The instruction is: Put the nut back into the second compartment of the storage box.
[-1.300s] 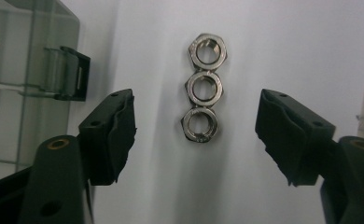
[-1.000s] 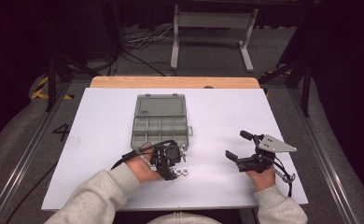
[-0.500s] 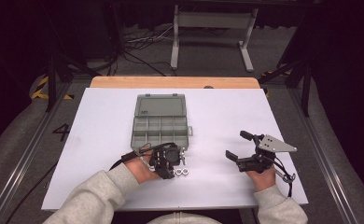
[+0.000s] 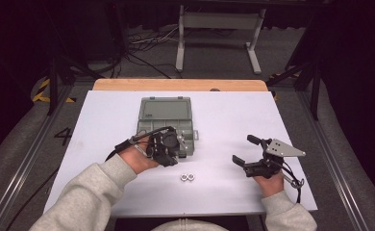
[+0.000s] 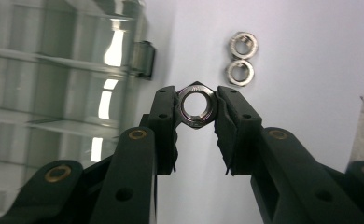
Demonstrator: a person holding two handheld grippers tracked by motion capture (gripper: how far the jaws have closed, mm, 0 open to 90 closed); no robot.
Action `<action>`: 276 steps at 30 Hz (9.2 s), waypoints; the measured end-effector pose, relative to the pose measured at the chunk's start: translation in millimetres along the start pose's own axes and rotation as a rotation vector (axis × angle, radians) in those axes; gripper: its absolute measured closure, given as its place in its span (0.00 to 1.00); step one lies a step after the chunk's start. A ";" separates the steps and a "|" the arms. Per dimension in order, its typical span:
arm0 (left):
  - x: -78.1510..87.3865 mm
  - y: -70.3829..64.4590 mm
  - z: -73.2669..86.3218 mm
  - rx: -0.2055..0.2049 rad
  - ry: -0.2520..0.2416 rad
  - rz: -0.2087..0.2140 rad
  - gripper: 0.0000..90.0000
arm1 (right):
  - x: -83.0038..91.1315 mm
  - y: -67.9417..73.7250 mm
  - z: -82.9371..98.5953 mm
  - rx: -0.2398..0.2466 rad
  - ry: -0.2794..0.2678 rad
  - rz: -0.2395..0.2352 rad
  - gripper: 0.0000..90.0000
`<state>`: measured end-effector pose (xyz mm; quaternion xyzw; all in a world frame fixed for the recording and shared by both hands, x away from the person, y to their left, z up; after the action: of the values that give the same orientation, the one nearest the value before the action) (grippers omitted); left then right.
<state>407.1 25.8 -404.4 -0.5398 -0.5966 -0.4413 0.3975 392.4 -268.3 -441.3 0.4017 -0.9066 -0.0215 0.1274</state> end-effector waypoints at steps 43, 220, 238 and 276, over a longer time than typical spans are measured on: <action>-18.0 120.7 52.0 0.372 -0.004 -0.108 0.77 | 1.2 -1.5 1.3 -0.005 0.012 -0.004 0.01; -24.7 124.6 62.0 0.524 -0.068 -0.145 0.77 | 1.5 -2.9 4.0 -0.013 0.032 -0.021 0.01; -16.1 117.4 55.3 0.473 -0.133 -0.129 0.52 | 1.8 -2.4 3.6 -0.014 0.028 -0.023 0.01; -7.9 -9.4 -32.7 0.032 -0.143 -0.056 0.04 | 1.9 -1.1 3.3 -0.009 0.028 -0.030 0.01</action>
<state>398.5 -8.1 -403.2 -0.5463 -0.6454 -0.4031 0.3500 391.1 -270.6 -444.3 0.4148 -0.8986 -0.0220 0.1414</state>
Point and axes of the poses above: each handheld gripper's, and its own axes: x roughly backward along the jaws, z roughly out of its underside, y roughly to its left, the point moved 5 cm from there along -x, roughly forward along the jaws, and after that the axes turned 8 degrees about -x, right-handed, at the moved point
